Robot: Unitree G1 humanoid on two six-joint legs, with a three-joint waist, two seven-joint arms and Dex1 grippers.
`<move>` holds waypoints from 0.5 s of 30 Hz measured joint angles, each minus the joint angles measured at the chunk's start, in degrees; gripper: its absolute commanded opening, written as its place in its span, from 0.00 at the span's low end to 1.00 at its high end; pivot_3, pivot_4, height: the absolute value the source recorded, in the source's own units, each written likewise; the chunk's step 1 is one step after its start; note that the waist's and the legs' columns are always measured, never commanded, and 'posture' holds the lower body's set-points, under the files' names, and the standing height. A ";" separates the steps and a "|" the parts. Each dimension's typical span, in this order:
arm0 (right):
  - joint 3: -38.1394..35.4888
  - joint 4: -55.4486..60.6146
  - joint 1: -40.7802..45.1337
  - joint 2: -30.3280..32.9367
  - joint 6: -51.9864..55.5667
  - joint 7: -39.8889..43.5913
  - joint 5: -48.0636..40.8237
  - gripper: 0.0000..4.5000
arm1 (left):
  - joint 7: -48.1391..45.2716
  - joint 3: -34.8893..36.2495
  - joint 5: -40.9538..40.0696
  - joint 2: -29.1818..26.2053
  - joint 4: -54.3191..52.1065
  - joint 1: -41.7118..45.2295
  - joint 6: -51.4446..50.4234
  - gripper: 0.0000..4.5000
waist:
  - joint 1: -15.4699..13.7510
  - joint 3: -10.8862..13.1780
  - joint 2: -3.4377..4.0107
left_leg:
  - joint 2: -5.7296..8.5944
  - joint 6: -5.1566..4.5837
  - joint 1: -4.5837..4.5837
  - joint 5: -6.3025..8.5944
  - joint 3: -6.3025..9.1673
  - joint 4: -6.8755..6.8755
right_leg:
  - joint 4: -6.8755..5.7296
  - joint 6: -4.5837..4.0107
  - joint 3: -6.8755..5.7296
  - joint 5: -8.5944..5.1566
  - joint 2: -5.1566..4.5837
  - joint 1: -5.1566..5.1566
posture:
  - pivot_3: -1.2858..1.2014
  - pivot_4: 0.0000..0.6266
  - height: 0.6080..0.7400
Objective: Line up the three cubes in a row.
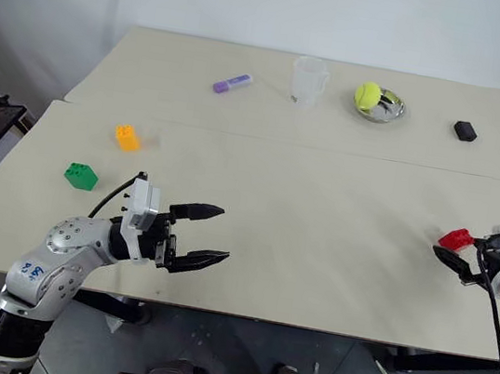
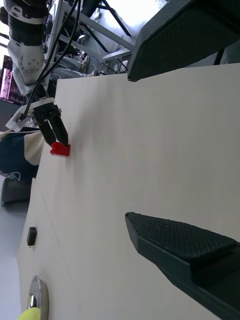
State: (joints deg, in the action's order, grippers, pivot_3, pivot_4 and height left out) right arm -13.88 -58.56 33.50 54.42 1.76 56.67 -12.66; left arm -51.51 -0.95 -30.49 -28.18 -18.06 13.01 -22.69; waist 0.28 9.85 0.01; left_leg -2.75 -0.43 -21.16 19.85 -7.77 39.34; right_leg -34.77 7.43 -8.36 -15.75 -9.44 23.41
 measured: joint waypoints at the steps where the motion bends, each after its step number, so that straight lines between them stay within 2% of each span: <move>1: 0.15 -0.90 0.66 -0.16 -0.79 -0.07 0.51 0.73 | -0.02 0.04 0.00 -0.03 0.01 0.05 -0.02 1.00 | 0.00 0.00 0.00 | 0.00 0.00 0.00 0.00 0.00 0.00 | 0.00 0.00 0.00 0.00 0.00 0.00 | 0.52 0.24 1.00; 6: 2.33 -4.26 3.87 -1.57 -4.91 1.25 3.04 0.35 | -0.77 0.02 0.03 -1.11 0.21 0.72 -0.08 1.00 | 0.06 0.00 0.01 | 0.00 0.02 0.00 -0.01 0.00 0.00 | -0.01 0.00 0.00 0.00 0.00 0.00 | 0.52 0.24 1.00; 7: 2.36 -4.35 4.16 -1.75 -5.72 2.44 3.10 0.33 | -0.87 0.05 0.03 -1.23 0.36 0.79 -0.04 1.00 | 0.02 0.00 0.01 | 0.00 0.02 0.00 -0.01 0.00 0.00 | 0.00 0.00 0.00 0.00 0.00 0.00 | 0.52 0.24 1.00; 10: 2.42 -1.97 4.37 -2.81 -7.76 9.11 2.15 0.33 | -1.00 0.09 0.11 -1.28 0.79 1.03 0.17 1.00 | 0.03 0.00 0.01 | 0.00 0.02 0.00 -0.01 0.00 0.00 | 0.00 0.01 0.00 0.00 0.00 0.00 | 0.52 0.24 1.00; 12: 4.04 6.29 3.83 -4.67 -6.29 15.68 -0.04 0.33 | -1.08 0.36 0.35 -1.80 1.00 1.08 0.37 1.00 | 0.21 0.01 0.04 | -0.04 0.03 0.04 -0.01 0.00 0.00 | -0.04 0.01 0.01 0.01 0.01 0.01 | 0.52 0.24 1.00; 15: 9.84 26.06 2.08 -7.40 1.43 23.52 -3.62 0.33 | -1.04 0.46 0.70 -1.80 1.06 0.79 1.07 1.00 | 0.85 0.02 0.07 | -0.08 0.09 0.05 0.00 0.12 0.00 | -0.24 0.00 0.00 0.01 0.03 0.06 | 0.52 0.24 1.00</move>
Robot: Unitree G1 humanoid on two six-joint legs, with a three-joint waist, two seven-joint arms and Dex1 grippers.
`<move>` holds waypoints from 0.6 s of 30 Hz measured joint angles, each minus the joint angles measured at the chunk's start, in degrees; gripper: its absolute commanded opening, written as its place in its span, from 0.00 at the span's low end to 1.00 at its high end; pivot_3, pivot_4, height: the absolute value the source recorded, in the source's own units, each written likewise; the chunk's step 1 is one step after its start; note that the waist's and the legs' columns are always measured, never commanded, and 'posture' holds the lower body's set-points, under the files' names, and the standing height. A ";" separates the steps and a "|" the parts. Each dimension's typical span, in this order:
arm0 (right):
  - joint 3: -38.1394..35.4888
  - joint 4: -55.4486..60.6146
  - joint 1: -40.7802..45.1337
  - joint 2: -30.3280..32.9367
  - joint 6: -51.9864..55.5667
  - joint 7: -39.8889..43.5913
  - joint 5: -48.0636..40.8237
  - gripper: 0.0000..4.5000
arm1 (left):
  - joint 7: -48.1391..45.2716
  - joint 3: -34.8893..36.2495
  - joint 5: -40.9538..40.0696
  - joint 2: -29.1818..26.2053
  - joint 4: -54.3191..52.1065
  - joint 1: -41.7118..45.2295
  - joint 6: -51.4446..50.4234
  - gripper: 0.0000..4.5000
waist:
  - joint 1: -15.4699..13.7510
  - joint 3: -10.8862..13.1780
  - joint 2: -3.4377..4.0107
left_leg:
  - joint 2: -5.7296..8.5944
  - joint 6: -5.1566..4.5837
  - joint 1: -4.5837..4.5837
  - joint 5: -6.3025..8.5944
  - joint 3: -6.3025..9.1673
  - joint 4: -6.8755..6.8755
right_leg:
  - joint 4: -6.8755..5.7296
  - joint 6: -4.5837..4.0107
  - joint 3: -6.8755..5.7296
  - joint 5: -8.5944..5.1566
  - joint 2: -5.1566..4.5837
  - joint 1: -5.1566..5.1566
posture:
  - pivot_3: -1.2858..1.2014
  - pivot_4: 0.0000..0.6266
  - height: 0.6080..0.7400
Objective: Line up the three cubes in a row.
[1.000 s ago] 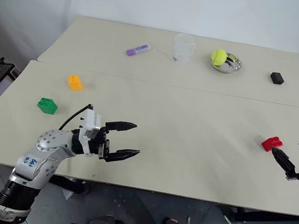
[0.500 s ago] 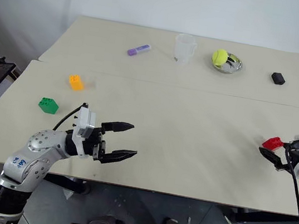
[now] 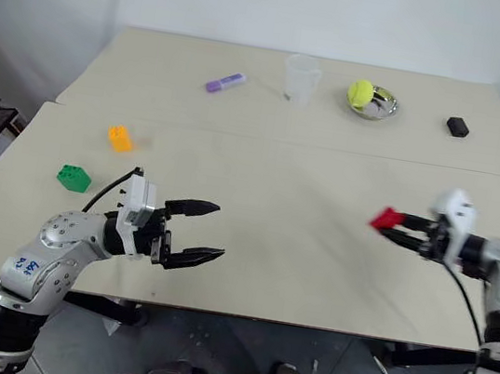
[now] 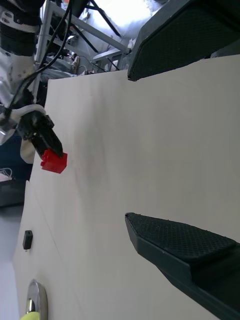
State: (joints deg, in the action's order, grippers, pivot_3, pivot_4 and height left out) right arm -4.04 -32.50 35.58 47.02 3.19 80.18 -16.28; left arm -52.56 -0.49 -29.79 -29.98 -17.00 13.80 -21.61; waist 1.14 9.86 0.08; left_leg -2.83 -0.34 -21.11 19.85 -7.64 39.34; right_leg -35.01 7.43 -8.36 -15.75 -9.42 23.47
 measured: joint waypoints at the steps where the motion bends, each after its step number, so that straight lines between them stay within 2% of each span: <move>1: 2.39 6.10 -0.06 -0.96 3.74 1.09 -1.01 0.33 | 0.09 0.00 0.08 0.07 -0.01 -0.27 0.30 1.00 | 0.01 0.00 0.00 | 0.00 0.01 -0.02 0.00 0.07 0.00 | 0.00 0.00 -0.03 0.00 0.00 0.01 | 0.52 0.24 1.00; 3: 7.05 15.08 0.28 -2.66 10.94 1.67 -1.79 0.33 | 0.56 -0.01 0.24 0.22 -0.01 -0.90 0.44 1.00 | -0.01 0.00 -0.01 | 0.01 0.02 -0.06 0.01 0.26 0.01 | 0.01 0.00 -0.06 0.00 -0.01 0.01 | 0.52 0.24 1.00; 7: 15.54 21.24 3.07 -4.05 20.07 0.49 1.70 0.33 | 2.21 1.27 0.27 0.15 -0.22 -2.82 0.39 1.00 | -1.06 0.00 -0.01 | 0.03 -0.03 -0.19 0.09 0.52 0.26 | 0.03 0.00 -0.10 0.00 -0.03 0.01 | 0.52 0.24 1.00; 11: 20.32 20.60 7.66 -10.56 20.62 -4.09 6.21 0.33 | 2.53 2.60 0.53 -1.29 -0.65 -6.59 0.59 1.00 | -0.77 0.01 -0.01 | 0.01 -0.02 -0.19 0.12 0.50 0.32 | -0.07 -0.01 -0.09 0.00 -0.02 0.05 | 0.52 0.24 1.00; 18: 21.80 17.36 8.46 -13.01 18.69 -7.35 9.55 0.33 | 3.09 4.81 0.75 -2.52 -0.66 -7.68 1.22 1.00 | -0.96 0.01 -0.01 | 0.02 -0.02 -0.51 0.14 0.38 0.51 | -0.02 0.00 -0.32 0.00 -0.02 0.05 | 0.52 0.24 1.00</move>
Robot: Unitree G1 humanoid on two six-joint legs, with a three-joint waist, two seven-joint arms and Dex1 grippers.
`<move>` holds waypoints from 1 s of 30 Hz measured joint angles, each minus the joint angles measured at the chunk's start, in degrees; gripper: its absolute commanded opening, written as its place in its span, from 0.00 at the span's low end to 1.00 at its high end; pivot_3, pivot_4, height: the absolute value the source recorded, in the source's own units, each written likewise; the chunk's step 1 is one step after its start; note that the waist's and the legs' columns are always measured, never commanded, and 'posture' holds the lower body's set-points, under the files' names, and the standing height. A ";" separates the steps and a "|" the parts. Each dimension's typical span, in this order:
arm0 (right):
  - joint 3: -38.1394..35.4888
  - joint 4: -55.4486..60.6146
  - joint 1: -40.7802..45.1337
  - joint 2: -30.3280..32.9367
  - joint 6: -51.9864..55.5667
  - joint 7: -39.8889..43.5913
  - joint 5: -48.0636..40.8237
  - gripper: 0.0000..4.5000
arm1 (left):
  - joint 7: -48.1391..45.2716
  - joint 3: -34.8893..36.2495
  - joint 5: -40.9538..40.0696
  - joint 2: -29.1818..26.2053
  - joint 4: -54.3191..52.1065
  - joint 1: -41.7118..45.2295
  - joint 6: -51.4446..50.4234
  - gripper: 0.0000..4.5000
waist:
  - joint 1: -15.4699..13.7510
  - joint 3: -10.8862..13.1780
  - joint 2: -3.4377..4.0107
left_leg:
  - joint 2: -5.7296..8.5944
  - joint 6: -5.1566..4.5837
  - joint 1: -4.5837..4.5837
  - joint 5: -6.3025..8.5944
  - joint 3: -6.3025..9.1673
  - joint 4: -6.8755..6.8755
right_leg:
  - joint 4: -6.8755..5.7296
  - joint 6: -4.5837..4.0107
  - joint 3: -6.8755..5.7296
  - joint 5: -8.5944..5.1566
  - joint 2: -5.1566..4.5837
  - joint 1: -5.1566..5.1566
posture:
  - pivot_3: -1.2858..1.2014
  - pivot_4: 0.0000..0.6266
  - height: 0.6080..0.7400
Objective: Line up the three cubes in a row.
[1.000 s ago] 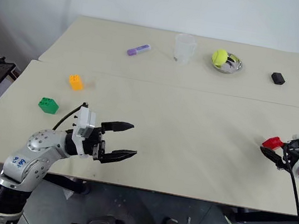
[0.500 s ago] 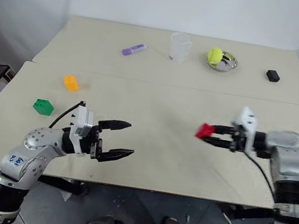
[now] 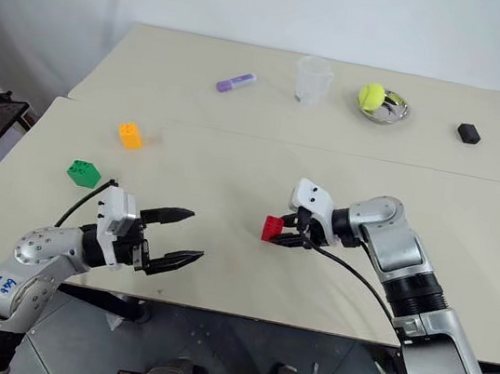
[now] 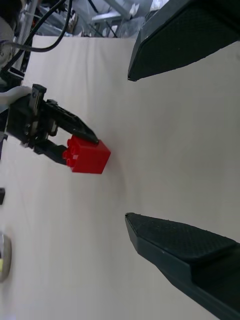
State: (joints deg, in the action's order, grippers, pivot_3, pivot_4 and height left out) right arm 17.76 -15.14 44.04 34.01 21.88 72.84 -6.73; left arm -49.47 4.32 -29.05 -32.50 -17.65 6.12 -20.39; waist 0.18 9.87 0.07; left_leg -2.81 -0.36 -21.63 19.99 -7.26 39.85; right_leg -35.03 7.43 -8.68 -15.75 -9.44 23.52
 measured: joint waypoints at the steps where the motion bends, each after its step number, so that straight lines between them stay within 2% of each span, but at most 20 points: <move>1: 0.00 -0.58 0.17 -0.04 -0.81 -0.08 0.45 0.41 | 0.06 0.03 0.02 0.00 0.00 -0.02 0.05 1.00 | 0.10 0.00 0.00 | -0.01 0.00 0.01 0.00 0.00 0.00 | -0.02 0.00 -0.02 0.00 0.00 0.00 | 0.52 0.24 1.00; 9: -0.28 -2.91 0.70 -0.85 -6.73 0.55 1.47 1.00 | 0.49 2.75 0.08 -0.22 0.15 -4.29 2.06 1.00 | 0.94 0.01 0.01 | -0.02 0.03 0.03 0.00 0.02 -0.09 | -0.03 0.00 -0.07 0.00 0.01 0.01 | 0.52 0.24 1.00; 13: -4.86 -0.22 -0.82 0.53 -11.76 4.50 -3.22 1.00 | 4.62 9.29 0.84 1.11 0.69 -7.85 5.77 1.00 | 1.11 0.02 0.00 | -0.02 0.03 0.03 0.00 0.08 -0.11 | 0.03 0.01 -0.12 0.00 0.01 -0.03 | 0.52 0.24 1.00; 18: -17.32 5.40 -10.94 -0.83 -16.90 7.25 -16.86 1.00 | 17.21 24.28 0.86 8.95 2.43 -15.46 10.48 1.00 | 1.26 0.04 -0.07 | -0.06 0.03 0.08 0.05 0.20 -0.18 | 0.08 0.05 -0.24 0.03 0.00 -0.13 | 0.52 0.24 1.00; 21: -20.98 11.60 -19.37 -3.51 -15.79 5.15 -23.20 1.00 | 24.02 31.75 0.85 13.36 2.82 -20.19 12.36 1.00 | 1.27 0.05 -0.14 | -0.07 0.02 0.12 0.08 0.33 -0.22 | 0.09 0.05 -0.24 0.03 -0.01 -0.15 | 0.52 0.24 1.00; 26: -22.96 17.76 -27.03 -8.30 -15.47 -1.80 -26.28 1.00 | 31.48 35.71 0.97 18.51 2.58 -22.87 14.08 1.00 | 1.02 0.06 -0.16 | -0.05 -0.07 0.21 0.11 0.45 -0.09 | 0.09 0.01 -0.07 0.04 -0.06 -0.19 | 0.52 0.24 1.00; 30: -23.07 20.37 -29.54 -8.72 -16.53 -4.27 -26.16 1.00 | 33.14 35.33 1.03 18.89 2.74 -22.38 14.32 1.00 | 0.56 0.05 -0.18 | -0.07 -0.09 0.21 0.16 0.40 -0.03 | 0.06 -0.02 -0.01 0.04 -0.06 -0.13 | 0.52 0.24 1.00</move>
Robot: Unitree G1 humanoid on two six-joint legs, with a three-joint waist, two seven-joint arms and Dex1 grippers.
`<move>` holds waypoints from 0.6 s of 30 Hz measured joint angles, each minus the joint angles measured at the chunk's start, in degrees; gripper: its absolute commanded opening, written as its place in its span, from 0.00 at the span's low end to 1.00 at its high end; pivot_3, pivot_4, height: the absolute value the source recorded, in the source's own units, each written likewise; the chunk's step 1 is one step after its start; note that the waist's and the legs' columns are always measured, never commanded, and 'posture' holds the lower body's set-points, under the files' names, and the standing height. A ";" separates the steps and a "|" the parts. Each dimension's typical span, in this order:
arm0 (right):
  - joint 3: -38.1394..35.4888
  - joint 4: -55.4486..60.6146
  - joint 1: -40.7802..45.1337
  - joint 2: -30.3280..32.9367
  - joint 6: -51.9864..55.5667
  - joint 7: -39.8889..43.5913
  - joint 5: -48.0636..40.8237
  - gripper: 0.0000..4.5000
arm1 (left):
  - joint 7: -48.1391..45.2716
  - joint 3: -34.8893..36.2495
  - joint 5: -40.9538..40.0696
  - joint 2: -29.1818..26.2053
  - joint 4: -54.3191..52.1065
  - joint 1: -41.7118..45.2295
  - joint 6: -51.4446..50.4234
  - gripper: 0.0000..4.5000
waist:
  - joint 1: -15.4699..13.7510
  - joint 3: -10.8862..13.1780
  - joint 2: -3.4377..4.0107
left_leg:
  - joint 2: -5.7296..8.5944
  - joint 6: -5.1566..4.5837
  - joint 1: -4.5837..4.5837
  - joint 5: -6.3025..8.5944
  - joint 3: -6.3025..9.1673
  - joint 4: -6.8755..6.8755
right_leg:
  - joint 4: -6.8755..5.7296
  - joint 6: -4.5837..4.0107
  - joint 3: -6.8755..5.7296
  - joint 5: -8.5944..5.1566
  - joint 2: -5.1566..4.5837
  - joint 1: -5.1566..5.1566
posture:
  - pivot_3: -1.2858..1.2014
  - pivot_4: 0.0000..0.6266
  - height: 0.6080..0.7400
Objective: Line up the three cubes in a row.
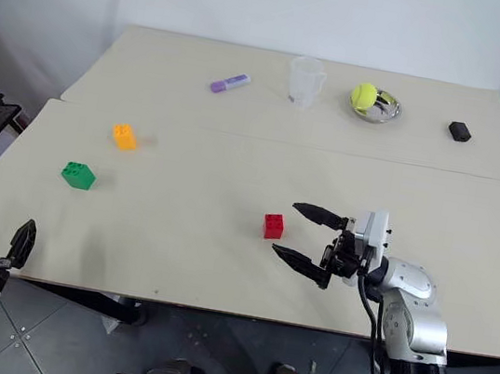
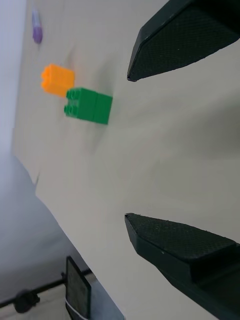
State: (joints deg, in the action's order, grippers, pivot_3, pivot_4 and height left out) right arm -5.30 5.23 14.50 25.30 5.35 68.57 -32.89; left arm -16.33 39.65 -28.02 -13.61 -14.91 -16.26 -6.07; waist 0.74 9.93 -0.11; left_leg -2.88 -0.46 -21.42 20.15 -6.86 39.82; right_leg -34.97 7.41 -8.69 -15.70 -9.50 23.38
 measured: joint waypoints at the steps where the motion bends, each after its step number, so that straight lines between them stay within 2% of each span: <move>1: 0.09 1.03 -0.46 -0.29 -0.46 -0.40 0.03 1.00 | 0.05 -0.33 0.00 -0.26 0.16 0.67 -0.01 1.00 | -0.14 0.00 0.00 | -0.01 0.01 0.00 0.01 0.01 0.00 | -0.05 0.00 0.00 0.00 0.00 0.03 | 0.52 0.24 1.00; 8: 3.39 3.22 -0.64 0.24 -2.91 1.19 1.50 1.00 | -1.33 -5.89 1.41 -10.72 12.95 17.82 -3.46 1.00 | -0.68 -0.02 -0.04 | -0.01 0.01 0.00 0.00 -0.06 0.08 | -0.13 -0.06 -0.04 0.00 0.02 0.04 | 0.52 0.24 1.00; 15: 5.32 4.88 -1.37 1.37 -2.65 -0.02 2.39 1.00 | -2.34 -11.82 3.61 -14.27 22.92 26.55 -7.87 1.00 | -0.19 -0.02 -0.04 | -0.03 0.10 0.10 0.06 -0.23 -0.20 | -0.10 0.01 -0.28 0.03 0.03 0.10 | 0.52 0.24 1.00; 18: 5.65 6.67 -2.24 1.37 -2.61 -1.31 2.43 1.00 | -1.11 -12.23 4.60 -14.26 25.59 27.12 -8.22 0.86 | -0.20 -0.01 -0.06 | -0.05 0.13 0.10 0.06 -0.24 -0.25 | -0.08 0.01 -0.33 0.03 0.04 0.09 | 0.52 0.24 1.00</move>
State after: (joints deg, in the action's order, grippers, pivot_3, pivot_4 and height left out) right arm 0.35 11.90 12.26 26.66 2.74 67.26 -30.46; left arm -17.44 27.42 -23.41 -27.87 10.68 10.86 -14.29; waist 0.54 9.91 -0.17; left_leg -2.93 -0.32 -21.32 20.21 -7.10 39.57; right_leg -35.05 7.42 -9.02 -15.67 -9.45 23.47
